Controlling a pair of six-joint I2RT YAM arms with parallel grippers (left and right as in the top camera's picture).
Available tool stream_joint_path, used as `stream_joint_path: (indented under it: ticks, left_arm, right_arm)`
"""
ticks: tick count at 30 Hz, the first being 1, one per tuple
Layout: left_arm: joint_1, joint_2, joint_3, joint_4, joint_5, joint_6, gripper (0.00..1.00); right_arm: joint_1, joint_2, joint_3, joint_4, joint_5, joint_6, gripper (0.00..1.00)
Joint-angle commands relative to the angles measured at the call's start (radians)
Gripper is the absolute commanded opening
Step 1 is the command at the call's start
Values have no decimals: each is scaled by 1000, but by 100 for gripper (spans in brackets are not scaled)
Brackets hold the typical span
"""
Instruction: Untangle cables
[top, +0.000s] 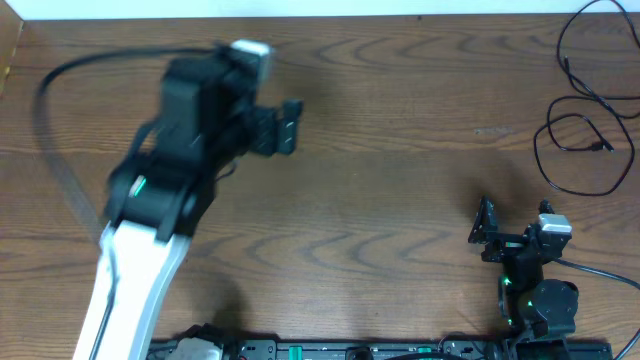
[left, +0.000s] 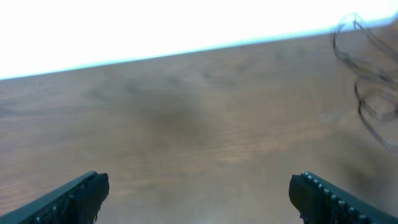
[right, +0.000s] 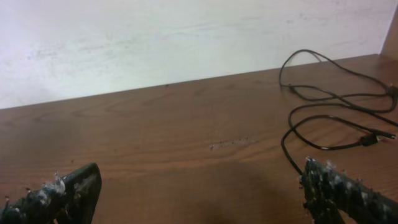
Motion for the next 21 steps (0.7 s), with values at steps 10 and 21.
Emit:
stream_joint_path:
  ticks: [10, 21]
  left_arm:
    - [202, -539, -605, 343, -26, 14, 98]
    - [320, -997, -1148, 695, 27, 14, 98]
  right_arm:
    - [9, -6, -4, -1, -6, 10, 99]
    - [9, -6, -4, -1, -6, 10, 99]
